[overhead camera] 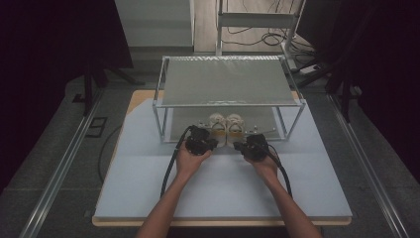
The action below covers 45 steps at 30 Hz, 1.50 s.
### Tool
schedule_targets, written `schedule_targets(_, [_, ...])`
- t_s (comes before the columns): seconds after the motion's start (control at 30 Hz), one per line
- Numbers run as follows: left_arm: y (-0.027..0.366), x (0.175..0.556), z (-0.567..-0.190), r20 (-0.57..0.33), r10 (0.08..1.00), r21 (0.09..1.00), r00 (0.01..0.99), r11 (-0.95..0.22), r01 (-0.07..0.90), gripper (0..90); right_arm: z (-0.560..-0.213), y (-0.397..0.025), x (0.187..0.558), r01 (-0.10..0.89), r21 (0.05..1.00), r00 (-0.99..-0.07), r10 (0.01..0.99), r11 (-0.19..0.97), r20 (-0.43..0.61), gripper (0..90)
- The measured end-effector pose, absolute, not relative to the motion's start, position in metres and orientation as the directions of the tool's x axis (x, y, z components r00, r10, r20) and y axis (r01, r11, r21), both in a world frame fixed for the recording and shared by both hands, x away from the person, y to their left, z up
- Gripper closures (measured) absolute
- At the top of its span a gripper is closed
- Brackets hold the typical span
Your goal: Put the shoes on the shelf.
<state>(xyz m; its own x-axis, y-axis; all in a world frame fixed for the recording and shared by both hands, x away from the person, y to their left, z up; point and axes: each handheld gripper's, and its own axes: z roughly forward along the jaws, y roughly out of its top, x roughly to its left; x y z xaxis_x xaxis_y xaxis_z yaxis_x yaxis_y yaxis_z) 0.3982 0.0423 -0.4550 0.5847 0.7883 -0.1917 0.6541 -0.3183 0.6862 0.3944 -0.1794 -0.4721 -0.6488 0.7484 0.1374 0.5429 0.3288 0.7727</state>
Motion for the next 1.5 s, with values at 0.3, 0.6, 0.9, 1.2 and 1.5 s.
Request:
schedule_targets(0.3, [0.04, 0.411, -0.457, -0.211, 0.799, 0.677, 0.563, -0.296, 0.674, 82.1, -0.472, -0.179, 0.396, 0.543, 0.773, -0.649, 0.748, 0.329, 0.137, 89.3])
schedule_targets(0.6, [0.038, 0.412, -0.457, -0.204, 0.799, 0.675, 0.566, -0.303, 0.672, 81.5, -0.472, -0.179, 0.407, 0.548, 0.773, -0.627, 0.769, 0.321, 0.126, 89.3])
schedule_targets(0.9, [0.037, 0.417, -0.457, -0.208, 0.8, 0.677, 0.564, -0.298, 0.673, 82.1, -0.471, -0.173, 0.426, 0.551, 0.769, -0.605, 0.79, 0.325, 0.099, 89.3])
schedule_targets(1.2, [0.035, 0.42, -0.457, -0.203, 0.805, 0.674, 0.557, -0.299, 0.676, 82.4, -0.477, -0.172, 0.439, 0.567, 0.762, -0.588, 0.801, 0.312, 0.109, 89.3])
schedule_targets(1.5, [0.033, 0.442, -0.459, -0.158, 0.809, 0.67, 0.566, -0.332, 0.663, 81.6, -0.478, -0.173, 0.44, 0.57, 0.763, -0.587, 0.801, 0.305, 0.118, 89.3])
